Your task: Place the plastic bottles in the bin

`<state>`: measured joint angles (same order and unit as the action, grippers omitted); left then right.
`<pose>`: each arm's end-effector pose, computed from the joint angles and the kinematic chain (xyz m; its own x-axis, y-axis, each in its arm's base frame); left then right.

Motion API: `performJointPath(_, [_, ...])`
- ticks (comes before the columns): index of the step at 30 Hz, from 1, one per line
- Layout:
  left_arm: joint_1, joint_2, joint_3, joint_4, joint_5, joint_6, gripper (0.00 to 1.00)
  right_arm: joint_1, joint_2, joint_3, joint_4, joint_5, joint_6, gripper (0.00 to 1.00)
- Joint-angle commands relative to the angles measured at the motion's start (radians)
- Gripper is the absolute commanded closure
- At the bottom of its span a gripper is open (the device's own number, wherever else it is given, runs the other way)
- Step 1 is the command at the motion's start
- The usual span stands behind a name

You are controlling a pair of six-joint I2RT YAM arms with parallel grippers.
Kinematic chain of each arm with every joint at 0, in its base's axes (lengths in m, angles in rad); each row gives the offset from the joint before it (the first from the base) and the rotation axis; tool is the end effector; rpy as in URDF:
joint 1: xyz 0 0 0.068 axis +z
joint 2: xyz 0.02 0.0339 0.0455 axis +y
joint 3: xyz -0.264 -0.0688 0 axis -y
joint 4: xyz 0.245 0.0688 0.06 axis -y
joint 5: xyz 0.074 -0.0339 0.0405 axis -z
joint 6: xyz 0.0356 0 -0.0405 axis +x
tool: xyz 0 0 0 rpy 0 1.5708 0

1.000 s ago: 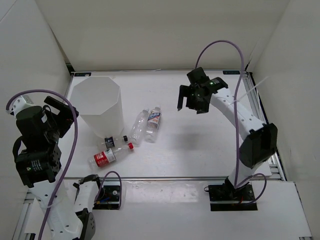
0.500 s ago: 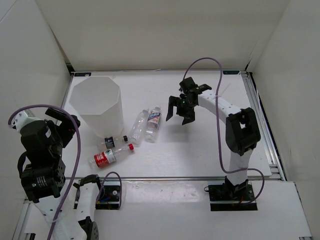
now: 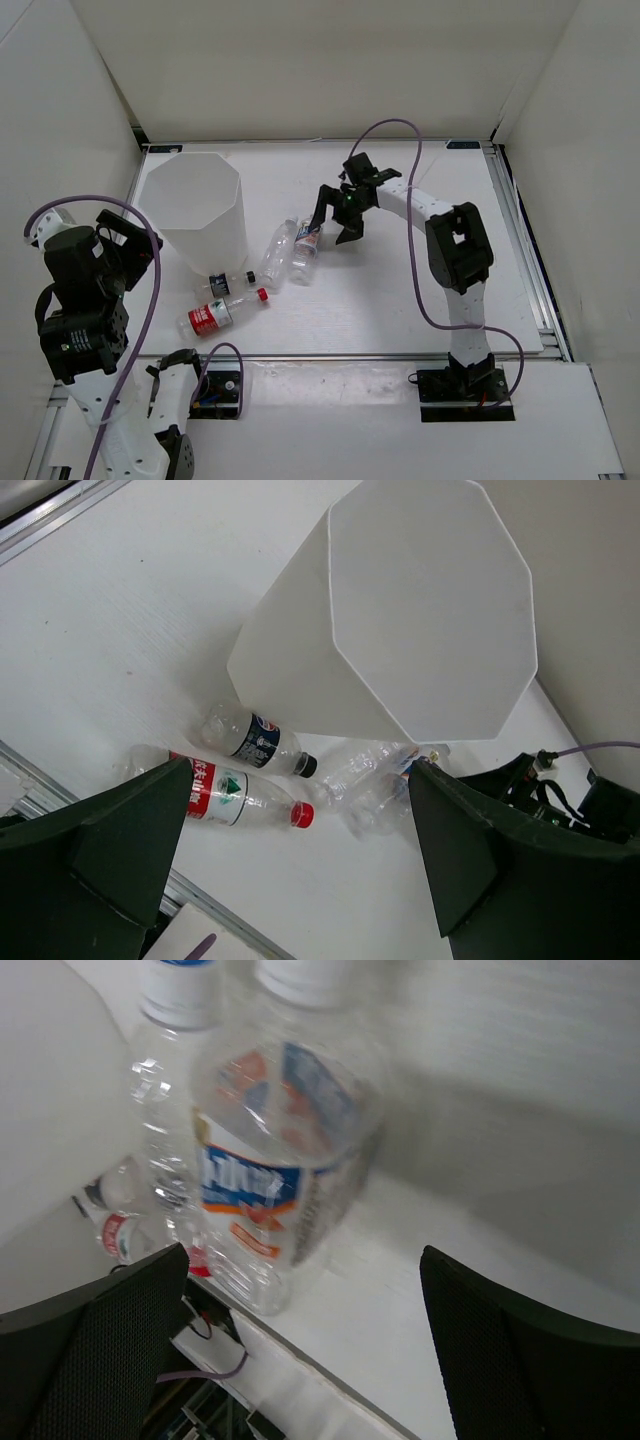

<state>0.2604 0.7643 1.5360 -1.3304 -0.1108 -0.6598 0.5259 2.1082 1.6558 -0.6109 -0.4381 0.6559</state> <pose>0.0530 0.0182 0.4521 -0.1923 -0.6817 -0.7059 -0.5877 0.6561 -0.4734 0.3845 0.2406 0.1943 -0.9850 0.0668 -0.1590 -0.0406 0.8062 0.5902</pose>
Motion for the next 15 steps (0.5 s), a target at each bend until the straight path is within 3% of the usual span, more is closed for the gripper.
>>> performJointPath(1, [0.007, -0.010, 0.030, -0.030, -0.013, 0.019, 0.00, 0.036, 0.056, 0.081, 0.049, -0.066, 0.063, 0.00])
performJointPath(11, [0.007, -0.010, 0.030, -0.053, -0.013, 0.028, 0.00, 0.045, 0.179, 0.162, 0.037, -0.096, 0.134, 0.00])
performJointPath(14, [0.007, -0.010, 0.012, -0.053, -0.013, 0.028, 0.00, 0.036, 0.170, 0.101, 0.037, -0.096, 0.125, 0.09])
performJointPath(15, [0.007, -0.019, 0.012, -0.053, -0.013, 0.028, 0.00, 0.036, 0.161, 0.085, 0.037, -0.096, 0.125, 0.18])
